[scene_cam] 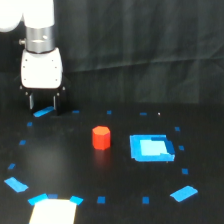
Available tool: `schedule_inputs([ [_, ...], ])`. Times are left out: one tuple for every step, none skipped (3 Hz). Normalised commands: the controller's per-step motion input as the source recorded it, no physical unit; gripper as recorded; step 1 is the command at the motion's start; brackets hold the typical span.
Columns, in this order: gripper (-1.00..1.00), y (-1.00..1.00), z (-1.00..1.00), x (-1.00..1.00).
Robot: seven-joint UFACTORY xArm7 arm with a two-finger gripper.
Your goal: Pick up the red object from the table
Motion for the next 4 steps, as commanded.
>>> schedule_inputs([
  [1.00,-1.00,-1.00,1.00],
  [0.60,-0.99,-0.48,1.00],
  [0.86,-0.81,-0.41,1.00],
  [-0.79,-1.00,-0.58,1.00],
])
